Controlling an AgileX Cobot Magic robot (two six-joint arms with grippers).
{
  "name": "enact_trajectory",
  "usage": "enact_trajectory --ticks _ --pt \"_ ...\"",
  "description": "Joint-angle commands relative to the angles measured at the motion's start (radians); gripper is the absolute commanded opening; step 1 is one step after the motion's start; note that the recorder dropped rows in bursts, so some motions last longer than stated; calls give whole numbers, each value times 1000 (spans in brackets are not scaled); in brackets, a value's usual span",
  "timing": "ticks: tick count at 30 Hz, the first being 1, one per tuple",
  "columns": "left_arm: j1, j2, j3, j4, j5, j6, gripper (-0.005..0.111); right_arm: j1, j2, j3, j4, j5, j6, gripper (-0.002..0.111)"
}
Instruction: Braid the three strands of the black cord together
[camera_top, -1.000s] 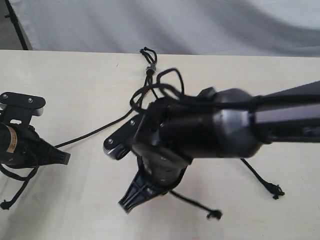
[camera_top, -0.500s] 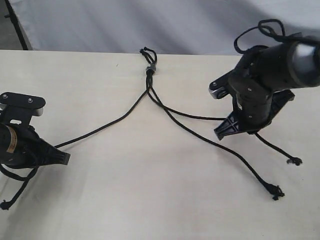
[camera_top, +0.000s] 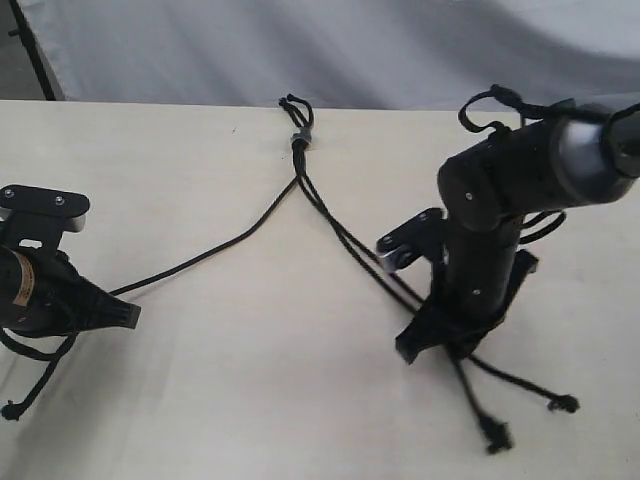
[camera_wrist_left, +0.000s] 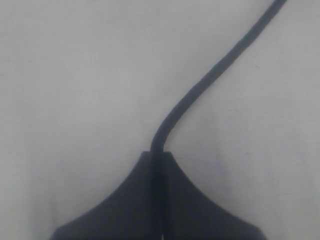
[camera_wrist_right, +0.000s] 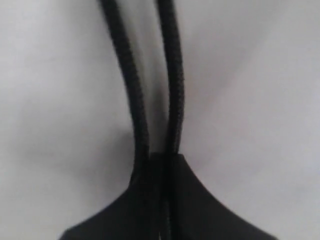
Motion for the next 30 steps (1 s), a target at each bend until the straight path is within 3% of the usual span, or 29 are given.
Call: enact_trajectory --ticks 1,4,8,16,23,30 --pt "3 2 8 1 5 -8 0 194 40 54 654 31 -497 0" --pt "3 2 8 1 5 -8 0 302 -7 26 713 81 -651 0" --pt "3 2 8 -3 8 -12 0 294 -109 -20 567 17 -522 0" --pt "3 3 8 -3 12 -15 0 37 -267 -31 269 -88 -272 0" --pt "3 3 8 -3 -7 -25 0 -218 -238 -26 282 -133 -247 0" --pt "3 3 8 -3 -7 -27 0 -295 -155 -26 301 -162 -237 0"
